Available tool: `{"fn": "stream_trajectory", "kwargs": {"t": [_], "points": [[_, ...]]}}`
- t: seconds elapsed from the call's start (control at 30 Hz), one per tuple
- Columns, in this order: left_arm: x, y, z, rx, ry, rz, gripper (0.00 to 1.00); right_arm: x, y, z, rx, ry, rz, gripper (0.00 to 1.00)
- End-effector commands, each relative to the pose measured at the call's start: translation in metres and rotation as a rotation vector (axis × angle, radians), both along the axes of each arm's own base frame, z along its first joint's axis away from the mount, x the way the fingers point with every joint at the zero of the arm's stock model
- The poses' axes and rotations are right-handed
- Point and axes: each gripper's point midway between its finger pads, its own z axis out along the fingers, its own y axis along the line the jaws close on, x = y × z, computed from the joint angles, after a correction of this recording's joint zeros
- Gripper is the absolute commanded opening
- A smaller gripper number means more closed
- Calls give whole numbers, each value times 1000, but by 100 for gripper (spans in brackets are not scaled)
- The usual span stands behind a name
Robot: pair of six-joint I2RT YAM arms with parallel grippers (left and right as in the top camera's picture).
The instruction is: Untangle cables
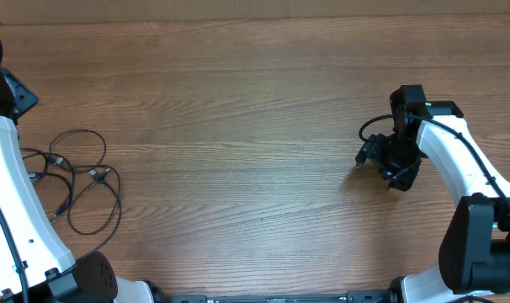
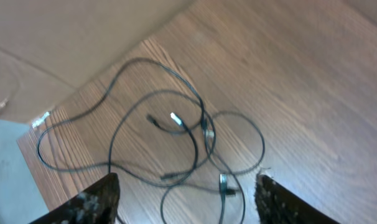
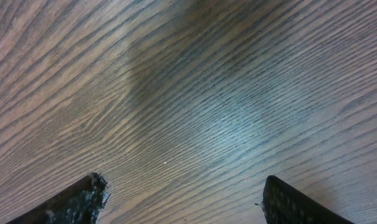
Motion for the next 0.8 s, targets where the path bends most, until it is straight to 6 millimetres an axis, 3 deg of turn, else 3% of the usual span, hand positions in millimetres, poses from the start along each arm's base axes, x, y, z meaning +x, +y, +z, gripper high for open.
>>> {"fn": "stream_trajectory", "kwargs": {"t": [0.0,0.13,0.23,0.63,0.7,0.73,0.77], "points": [[2,-12,-8,-81,1,-39,72,0,2,-1,5,-3,7,80],[-2,-30,-19,-175,27,-81,77,0,2,-1,5,-3,7,80],[-5,-45,-27,-256,45,-114,98,0,2,-1,6,-3,7,80],[2,-106,-48,-531,54,-292,100,0,5,0,25,-3,8,81],[6,-118,-53,-553,64,-345,100,2,18,1,93,-19,66,82],[16,-135,-60,-540,92,-438,100,4,41,6,197,-59,190,84],[19,-142,-62,-534,100,-472,100,4,47,6,212,-64,224,86]]}}
